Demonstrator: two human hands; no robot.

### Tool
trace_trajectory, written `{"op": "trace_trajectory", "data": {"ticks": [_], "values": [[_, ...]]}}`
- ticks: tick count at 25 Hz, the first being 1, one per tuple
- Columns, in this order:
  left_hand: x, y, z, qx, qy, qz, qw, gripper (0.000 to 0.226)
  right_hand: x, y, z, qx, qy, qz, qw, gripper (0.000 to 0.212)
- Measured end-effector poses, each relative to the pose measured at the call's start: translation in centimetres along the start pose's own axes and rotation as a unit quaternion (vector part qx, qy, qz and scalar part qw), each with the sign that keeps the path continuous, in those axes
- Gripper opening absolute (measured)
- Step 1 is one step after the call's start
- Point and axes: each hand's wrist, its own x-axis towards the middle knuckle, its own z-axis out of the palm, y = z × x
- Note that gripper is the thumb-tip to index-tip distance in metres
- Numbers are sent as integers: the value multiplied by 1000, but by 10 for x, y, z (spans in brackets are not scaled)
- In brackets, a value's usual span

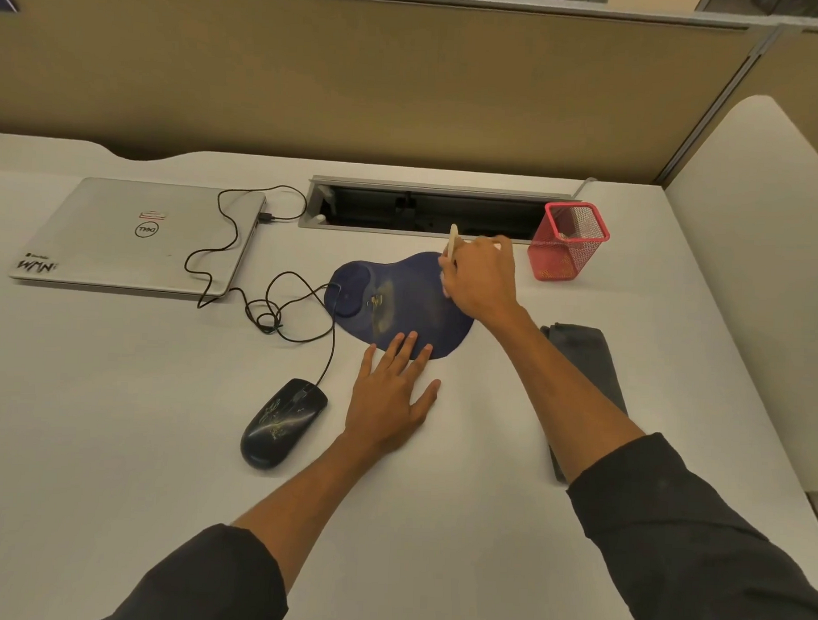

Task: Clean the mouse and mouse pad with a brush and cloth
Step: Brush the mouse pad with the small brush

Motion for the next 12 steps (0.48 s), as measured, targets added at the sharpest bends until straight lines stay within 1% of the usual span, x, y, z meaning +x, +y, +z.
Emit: {"op": "trace_trajectory", "data": {"ticks": [1,2,4,5,6,8,9,10,11,12], "values": [[0,0,0,0,-1,2,1000,61,-2,0,0,25,3,-3,1000,28],[1,0,1,-2,0,3,1000,61,-5,-1,2,24,-5,-13,1000,28],[-1,0,0,0,-2,4,1000,61,-13,-1,2,-25,-49,-10,998,28],[-1,0,0,3,-2,4,1000,61,-14,1,0,-22,-44,-3,999,28],[0,0,0,4,0,4,1000,61,-12,4,-2,-5,-18,-6,1000,28],[0,0,0,1,5,4,1000,60,-13,2,-7,100,55,-6,993,26],[0,0,1,-1,12,6,1000,60,-15,1,-9,119,56,-10,991,26],[-1,0,1,-2,19,8,1000,59,-19,2,-7,92,29,-24,995,26],[-1,0,0,0,21,9,1000,59,-24,5,-4,37,-12,-24,999,27],[-1,-1,1,4,19,9,1000,59,-27,8,-3,-2,-29,-11,1000,27]]}}
